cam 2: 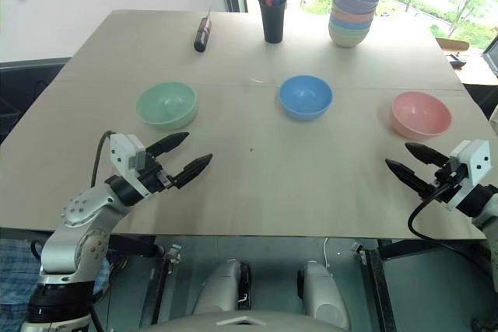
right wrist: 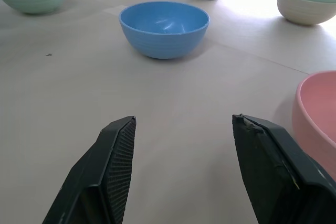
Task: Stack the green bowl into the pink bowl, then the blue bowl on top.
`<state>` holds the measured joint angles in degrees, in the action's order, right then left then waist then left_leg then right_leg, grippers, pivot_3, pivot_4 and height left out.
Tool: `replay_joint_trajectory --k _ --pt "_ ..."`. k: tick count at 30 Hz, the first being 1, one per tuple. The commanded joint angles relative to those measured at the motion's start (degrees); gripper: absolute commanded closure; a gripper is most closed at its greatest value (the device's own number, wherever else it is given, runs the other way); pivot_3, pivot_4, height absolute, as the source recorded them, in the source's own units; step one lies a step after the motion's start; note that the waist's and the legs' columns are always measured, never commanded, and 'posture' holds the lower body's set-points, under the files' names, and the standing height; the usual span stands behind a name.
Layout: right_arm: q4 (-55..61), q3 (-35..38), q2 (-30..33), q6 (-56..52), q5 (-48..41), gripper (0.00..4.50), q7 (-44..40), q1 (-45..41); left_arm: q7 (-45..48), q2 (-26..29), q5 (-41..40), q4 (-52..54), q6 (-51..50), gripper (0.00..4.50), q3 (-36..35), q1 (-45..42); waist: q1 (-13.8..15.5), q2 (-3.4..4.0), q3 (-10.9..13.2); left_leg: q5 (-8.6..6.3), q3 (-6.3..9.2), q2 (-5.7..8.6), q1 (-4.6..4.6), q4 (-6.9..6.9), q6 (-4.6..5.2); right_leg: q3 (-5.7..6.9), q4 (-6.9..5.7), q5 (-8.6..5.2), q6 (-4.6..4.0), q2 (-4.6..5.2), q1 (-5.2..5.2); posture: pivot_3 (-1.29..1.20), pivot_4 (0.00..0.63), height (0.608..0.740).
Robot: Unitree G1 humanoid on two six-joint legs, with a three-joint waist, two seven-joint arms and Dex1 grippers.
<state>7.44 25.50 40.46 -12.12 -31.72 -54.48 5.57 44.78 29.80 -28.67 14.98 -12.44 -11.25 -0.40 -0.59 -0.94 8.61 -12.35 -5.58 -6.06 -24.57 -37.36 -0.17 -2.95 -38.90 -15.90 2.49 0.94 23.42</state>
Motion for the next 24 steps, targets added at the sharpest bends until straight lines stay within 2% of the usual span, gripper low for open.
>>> replay_joint_trajectory --k 1,8,24 --pt "2.2 0.9 0.3 0.4 -1.0 1.42 -0.5 0.5 0.7 -0.2 -0.3 -0.5 1.8 0.0 -0.7 -0.8 0.0 0.0 0.0 0.0 0.0 0.0 0.0 0.0 0.0 0.0 0.0 0.0 0.0 0.0 0.0 0.0 0.15 0.74" --pt "4.6 0.1 -0.8 -0.3 -0.8 1.42 1.0 1.5 4.3 -0.2 -1.5 -4.4 4.0 0.0 -0.6 -3.5 0.0 0.0 0.0 0.0 -0.02 0.0 0.0 -0.01 0.0 -0.01 0.0 0.0 0.0 0.0 0.0 0.0 0.15 0.74" --pt "5.9 0.2 0.7 -1.8 0.3 1.42 3.8 1.7 6.8 -1.4 -2.4 -4.1 4.6 0.0 0.4 -4.0 0.0 0.0 0.0 0.0 -0.01 0.0 0.0 -0.01 0.0 0.0 -0.01 0.0 0.0 0.0 0.0 0.0 0.15 0.74"
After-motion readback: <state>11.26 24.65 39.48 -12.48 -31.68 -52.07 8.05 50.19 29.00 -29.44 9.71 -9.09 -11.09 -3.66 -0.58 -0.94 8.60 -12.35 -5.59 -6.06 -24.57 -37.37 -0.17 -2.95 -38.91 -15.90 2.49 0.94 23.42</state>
